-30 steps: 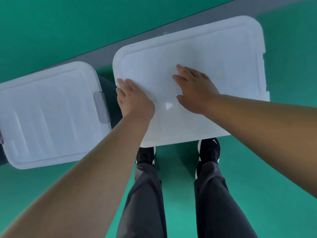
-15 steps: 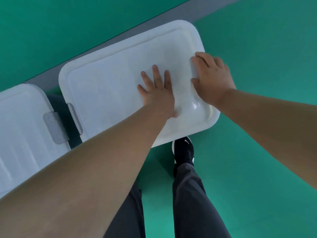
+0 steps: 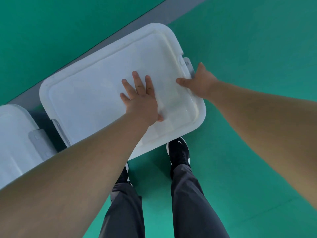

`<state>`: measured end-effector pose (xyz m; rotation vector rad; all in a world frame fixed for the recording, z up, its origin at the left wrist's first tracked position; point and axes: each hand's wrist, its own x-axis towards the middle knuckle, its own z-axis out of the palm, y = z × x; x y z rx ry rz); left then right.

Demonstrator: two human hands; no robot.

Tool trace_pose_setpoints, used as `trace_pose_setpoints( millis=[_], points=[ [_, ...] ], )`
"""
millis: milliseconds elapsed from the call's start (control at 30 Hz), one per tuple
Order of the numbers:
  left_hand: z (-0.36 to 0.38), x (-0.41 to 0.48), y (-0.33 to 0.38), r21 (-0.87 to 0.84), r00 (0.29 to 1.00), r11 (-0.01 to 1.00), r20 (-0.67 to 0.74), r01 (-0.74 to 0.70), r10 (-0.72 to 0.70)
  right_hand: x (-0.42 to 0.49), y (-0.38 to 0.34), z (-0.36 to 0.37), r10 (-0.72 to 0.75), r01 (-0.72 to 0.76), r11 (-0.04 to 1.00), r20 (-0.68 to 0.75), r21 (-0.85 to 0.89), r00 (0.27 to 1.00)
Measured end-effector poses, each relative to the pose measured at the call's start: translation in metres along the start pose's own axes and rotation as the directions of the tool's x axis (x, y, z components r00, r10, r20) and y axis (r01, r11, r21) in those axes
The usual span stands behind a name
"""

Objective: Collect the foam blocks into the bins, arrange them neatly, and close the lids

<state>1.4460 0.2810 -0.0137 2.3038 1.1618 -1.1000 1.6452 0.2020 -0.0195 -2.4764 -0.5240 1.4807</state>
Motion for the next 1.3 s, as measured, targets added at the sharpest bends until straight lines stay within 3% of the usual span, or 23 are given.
trace_pose_setpoints(
  millis=[233,433,667,900,1033,1133,1233,1300],
  points=[
    [0.0,-0.001,-0.001,0.001,1.0,1.0,-0.012,-0.01,0.01,0.005,-0.003,-0.009,-0.077,0.066,0.988,-0.077,-0.137,0.994],
    [0.001,0.0,-0.001,-0.016,1.0,1.0,-0.026,-0.016,0.015,-0.008,-0.007,-0.001,-0.141,0.132,0.989,-0.157,-0.069,0.977],
    [0.005,0.002,-0.003,-0.036,0.999,0.999,-0.037,-0.02,0.018,-0.011,0.002,0.015,-0.189,0.157,0.976,-0.224,-0.153,0.956],
    [0.008,0.004,-0.004,-0.045,0.998,0.999,-0.053,-0.025,0.022,-0.011,-0.009,0.032,-0.106,0.076,0.992,-0.356,-0.096,0.928],
    [0.006,-0.004,-0.013,-0.041,0.996,0.998,-0.071,-0.056,0.053,-0.017,-0.019,0.032,-0.066,-0.012,0.975,-0.345,-0.221,0.936],
    [-0.009,-0.02,-0.035,-0.14,0.988,0.98,-0.091,-0.138,0.126,-0.037,-0.038,0.026,-0.048,-0.051,0.942,-0.286,-0.33,0.957],
    [-0.052,-0.062,-0.068,-0.472,0.988,0.869,-0.058,-0.152,0.141,-0.087,-0.074,0.021,-0.072,-0.017,0.921,-0.213,-0.39,0.974],
    [-0.094,-0.1,-0.09,-0.584,0.987,0.798,-0.132,-0.148,0.087,-0.135,-0.11,0.008,-0.106,0.04,0.917,-0.145,-0.398,0.984]
  ],
)
